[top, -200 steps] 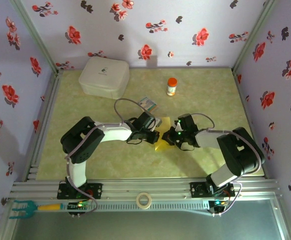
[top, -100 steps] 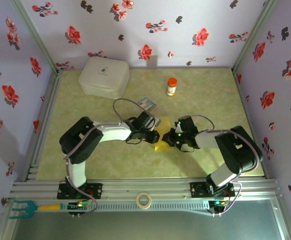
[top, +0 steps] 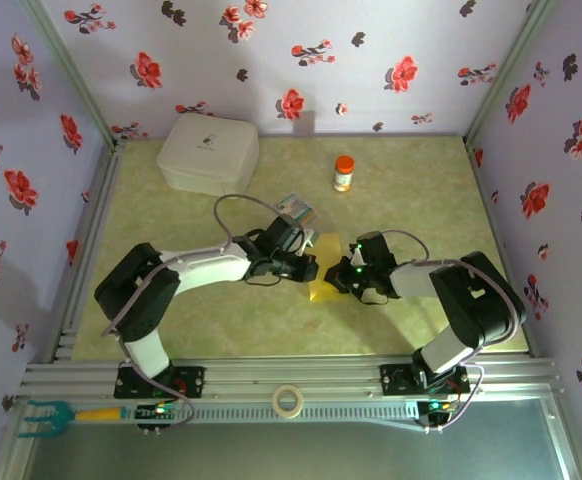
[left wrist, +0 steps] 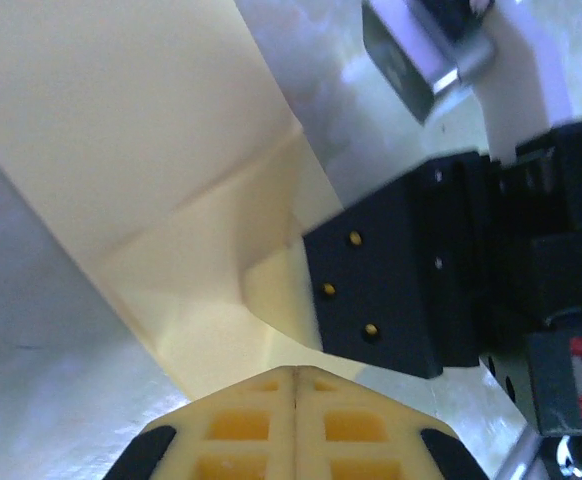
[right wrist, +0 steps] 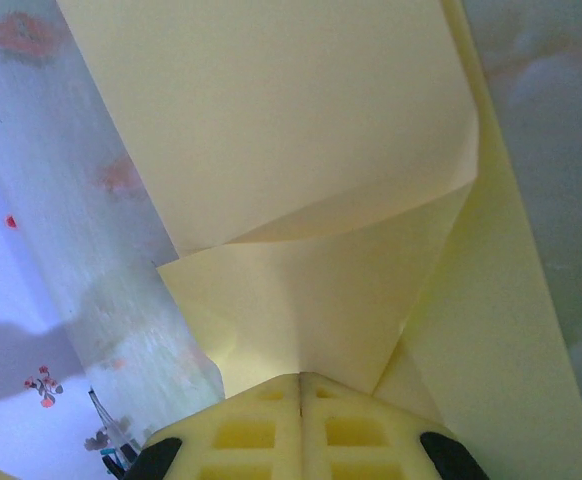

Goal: Fold a paper plane with a square sheet of paper (pick it up from the middle)
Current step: Fold the triangle a second time at the center of the table.

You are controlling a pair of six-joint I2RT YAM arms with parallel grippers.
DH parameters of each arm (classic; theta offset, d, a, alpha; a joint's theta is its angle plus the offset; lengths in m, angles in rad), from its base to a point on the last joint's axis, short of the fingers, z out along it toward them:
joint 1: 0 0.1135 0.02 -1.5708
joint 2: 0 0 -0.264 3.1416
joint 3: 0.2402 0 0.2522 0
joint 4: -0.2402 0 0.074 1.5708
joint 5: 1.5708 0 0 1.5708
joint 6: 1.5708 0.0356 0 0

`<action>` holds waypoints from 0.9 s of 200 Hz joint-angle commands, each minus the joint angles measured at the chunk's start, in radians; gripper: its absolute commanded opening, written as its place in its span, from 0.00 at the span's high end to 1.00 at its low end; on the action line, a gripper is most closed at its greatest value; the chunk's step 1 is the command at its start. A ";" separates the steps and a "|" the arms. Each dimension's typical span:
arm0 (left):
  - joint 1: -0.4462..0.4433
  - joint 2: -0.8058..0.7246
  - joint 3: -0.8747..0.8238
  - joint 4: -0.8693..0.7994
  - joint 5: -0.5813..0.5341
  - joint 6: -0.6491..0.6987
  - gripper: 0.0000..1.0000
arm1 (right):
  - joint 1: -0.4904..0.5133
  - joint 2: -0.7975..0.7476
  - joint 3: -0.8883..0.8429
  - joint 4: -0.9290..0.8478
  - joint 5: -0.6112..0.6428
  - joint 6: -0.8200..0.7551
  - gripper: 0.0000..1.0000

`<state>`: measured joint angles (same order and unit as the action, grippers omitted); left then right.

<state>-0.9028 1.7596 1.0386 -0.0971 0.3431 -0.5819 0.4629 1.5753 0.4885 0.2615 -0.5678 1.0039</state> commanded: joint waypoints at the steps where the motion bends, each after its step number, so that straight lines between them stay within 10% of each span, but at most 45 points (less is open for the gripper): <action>1: -0.018 0.062 0.023 -0.015 0.107 -0.017 1.00 | -0.001 0.013 -0.029 -0.056 0.071 0.012 1.00; 180: -0.008 0.179 -0.007 0.031 0.125 -0.048 0.97 | -0.007 0.017 -0.029 -0.065 0.064 0.004 1.00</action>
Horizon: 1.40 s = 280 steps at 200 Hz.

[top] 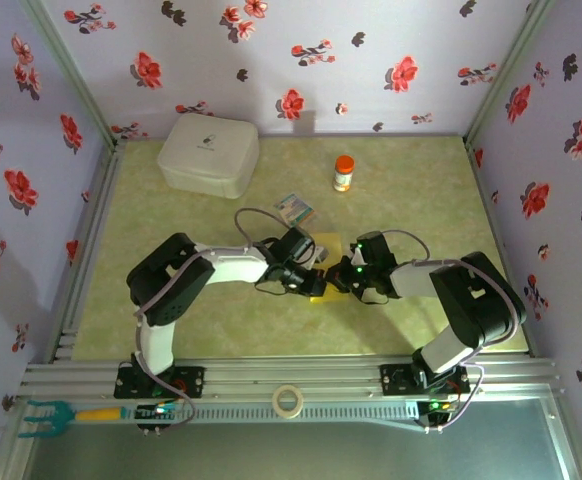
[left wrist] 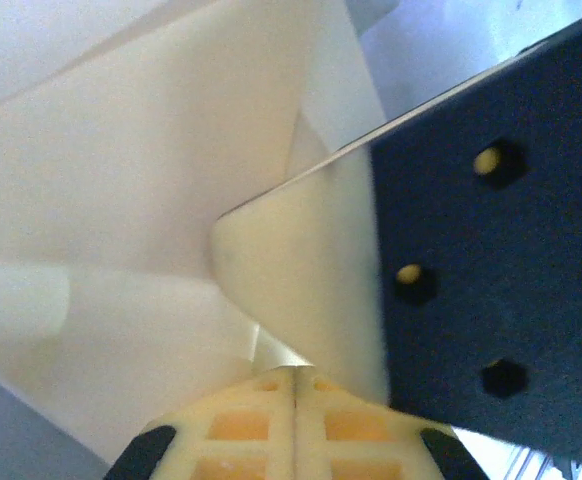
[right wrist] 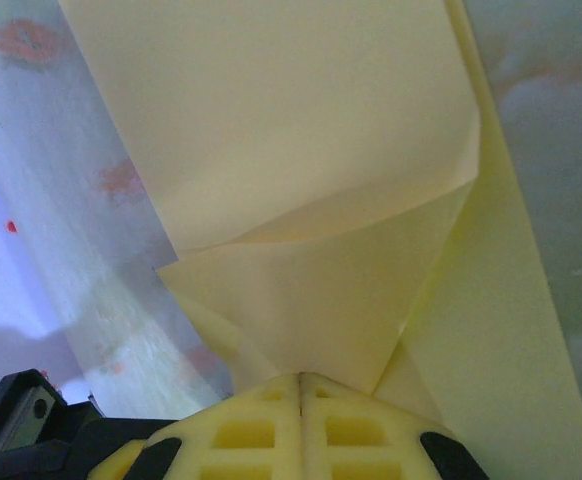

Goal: Fold a paper plane with a square sheet of paper (pick it up from the middle)
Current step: Fold the triangle a second time at the center of the table.

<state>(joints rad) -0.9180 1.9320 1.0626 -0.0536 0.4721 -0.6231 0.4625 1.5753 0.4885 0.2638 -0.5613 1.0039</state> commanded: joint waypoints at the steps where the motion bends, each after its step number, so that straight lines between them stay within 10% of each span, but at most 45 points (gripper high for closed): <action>1: 0.008 0.005 -0.031 -0.012 -0.004 -0.007 0.97 | -0.007 0.017 -0.029 -0.067 0.058 0.004 1.00; 206: 0.022 -0.185 -0.140 0.053 0.029 -0.025 0.98 | -0.019 -0.002 -0.028 -0.087 0.053 -0.001 1.00; 280: 0.046 0.005 -0.007 0.026 0.023 -0.025 1.00 | -0.019 0.000 -0.020 -0.081 0.045 0.002 1.00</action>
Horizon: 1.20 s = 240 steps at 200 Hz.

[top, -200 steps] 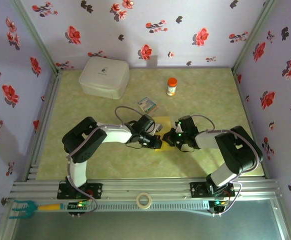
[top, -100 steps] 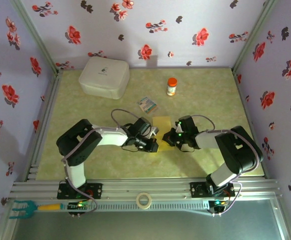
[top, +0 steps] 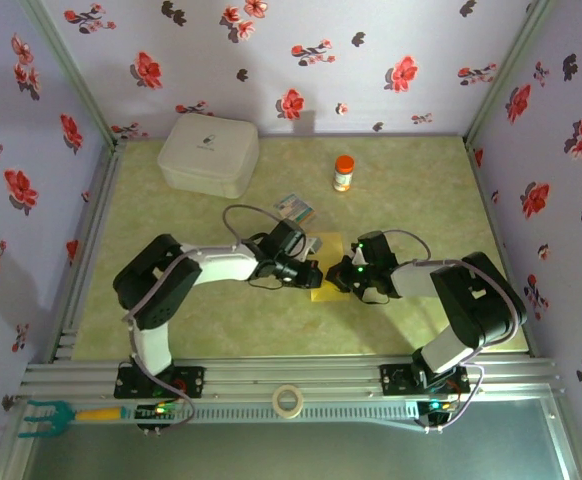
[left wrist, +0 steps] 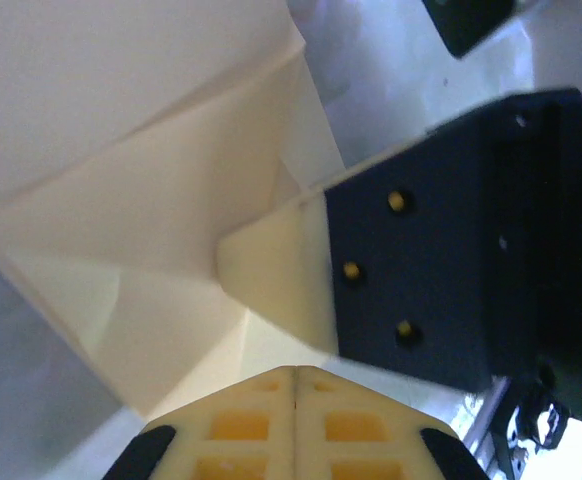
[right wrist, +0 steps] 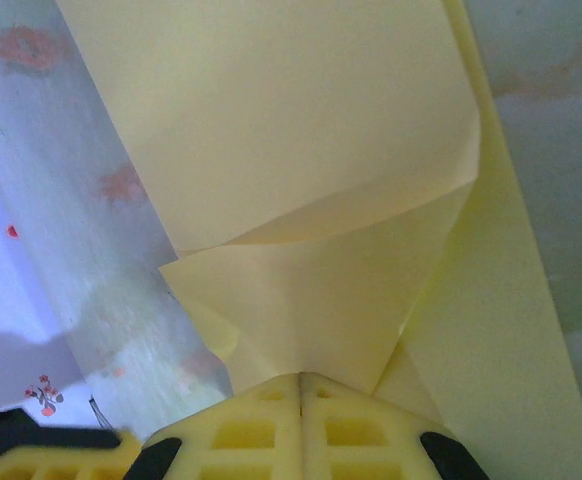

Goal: Fold a paper plane with a square sheet of paper (pick it up from the middle)
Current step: Fold the triangle a second time at the center of the table.

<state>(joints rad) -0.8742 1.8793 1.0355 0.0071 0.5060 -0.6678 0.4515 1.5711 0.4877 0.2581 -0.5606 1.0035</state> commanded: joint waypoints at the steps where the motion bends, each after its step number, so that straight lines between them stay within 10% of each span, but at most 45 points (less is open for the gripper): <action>1: 0.001 0.059 0.020 -0.036 -0.012 0.020 1.00 | -0.008 0.004 -0.019 -0.076 0.045 0.004 1.00; 135: -0.001 0.075 -0.068 -0.042 -0.062 0.006 1.00 | 0.038 0.036 0.035 -0.075 0.022 -0.040 1.00; 240: -0.002 0.088 -0.078 -0.068 -0.066 0.024 1.00 | -0.179 0.075 0.116 -0.144 -0.005 -0.129 1.00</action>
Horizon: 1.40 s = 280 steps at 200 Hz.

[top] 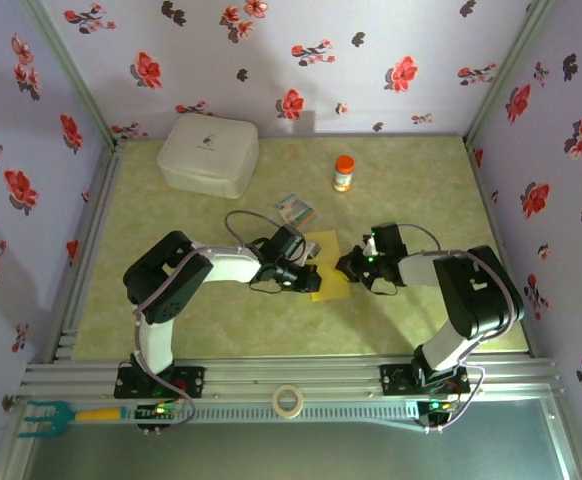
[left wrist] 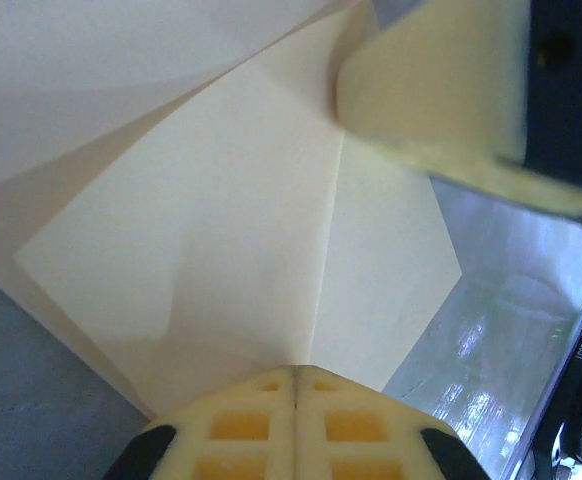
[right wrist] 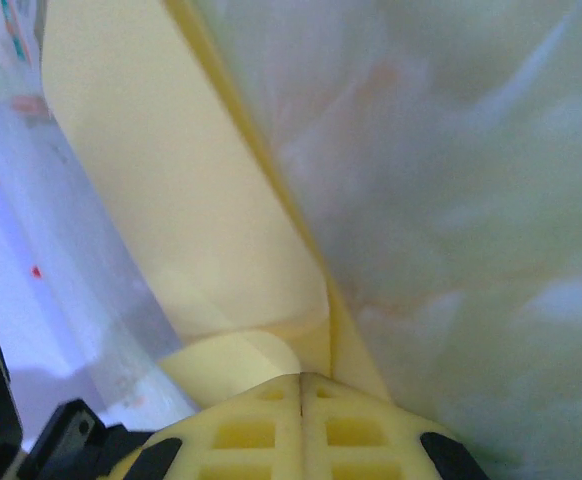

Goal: Fold a paper plane with a square sheet of paper (pick it up from the middle)
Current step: Fold the triangle a second time at the center of the table.

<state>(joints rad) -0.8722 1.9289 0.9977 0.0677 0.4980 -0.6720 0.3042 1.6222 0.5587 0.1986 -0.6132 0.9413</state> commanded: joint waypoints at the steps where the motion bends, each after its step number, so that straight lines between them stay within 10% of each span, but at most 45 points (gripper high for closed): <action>1: -0.004 0.039 -0.041 -0.129 -0.059 0.028 1.00 | -0.032 0.024 0.046 -0.086 0.049 -0.068 1.00; 280: 0.004 -0.008 -0.031 -0.215 -0.049 0.132 1.00 | 0.053 -0.046 0.036 -0.065 0.018 -0.075 1.00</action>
<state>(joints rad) -0.8719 1.9068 0.9936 0.0036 0.4984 -0.5686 0.3248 1.5436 0.6239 0.1215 -0.5842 0.8570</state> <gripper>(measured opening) 0.046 0.058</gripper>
